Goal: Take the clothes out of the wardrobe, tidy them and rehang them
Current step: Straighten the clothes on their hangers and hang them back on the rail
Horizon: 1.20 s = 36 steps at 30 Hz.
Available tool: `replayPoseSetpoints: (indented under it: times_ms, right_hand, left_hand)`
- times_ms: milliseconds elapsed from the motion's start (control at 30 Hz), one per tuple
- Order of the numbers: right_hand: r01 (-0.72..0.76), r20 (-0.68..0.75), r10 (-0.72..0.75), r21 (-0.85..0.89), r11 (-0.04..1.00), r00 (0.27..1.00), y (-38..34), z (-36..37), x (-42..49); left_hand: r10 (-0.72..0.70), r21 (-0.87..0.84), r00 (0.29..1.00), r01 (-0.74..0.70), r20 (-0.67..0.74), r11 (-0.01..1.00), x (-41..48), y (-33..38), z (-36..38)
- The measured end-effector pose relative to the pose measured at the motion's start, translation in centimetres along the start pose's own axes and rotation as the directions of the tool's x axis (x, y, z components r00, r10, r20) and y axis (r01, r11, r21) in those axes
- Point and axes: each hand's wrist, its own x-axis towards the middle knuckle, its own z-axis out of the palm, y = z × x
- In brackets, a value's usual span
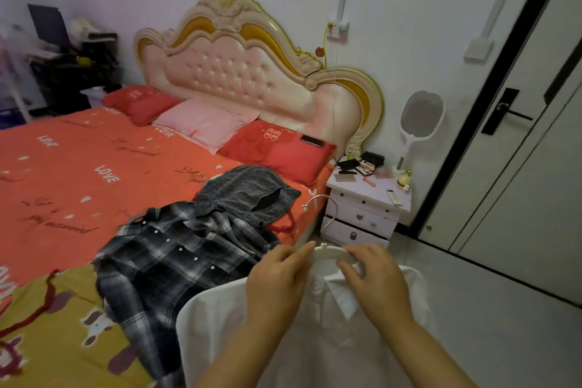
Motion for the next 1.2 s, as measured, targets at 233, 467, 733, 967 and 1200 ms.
replayPoseSetpoints:
  times_ms: [233, 467, 733, 967, 1200]
  right_hand:
    - [0.126, 0.116, -0.134, 0.077, 0.989, 0.984, 0.1, 5.2, 11.6]
    - [0.322, 0.188, -0.379, 0.274, 0.906, 0.906, -2.8, 13.6, 22.7]
    - [0.468, 0.259, -0.615, 0.453, 0.758, 0.745, -7.2, 21.7, 32.5]
    - [0.501, 0.28, -0.701, 0.532, 0.682, 0.656, -12.2, 28.7, 37.4]
    - [0.519, 0.33, -0.714, 0.51, 0.686, 0.618, -17.5, 37.0, 40.4]
  left_hand:
    - [-0.163, 0.05, 0.986, 0.165, -0.045, 0.985, 6.9, -5.6, 2.9]
    - [-0.309, 0.217, 0.921, 0.36, -0.235, 0.907, 13.0, -12.8, 3.2]
    - [-0.361, 0.402, 0.842, 0.516, -0.402, 0.756, 18.4, -18.7, 2.3]
    - [-0.423, 0.392, 0.768, 0.62, -0.481, 0.679, 21.4, -25.3, 0.6]
    - [-0.502, 0.327, 0.712, 0.685, -0.492, 0.651, 22.7, -34.8, -1.5]
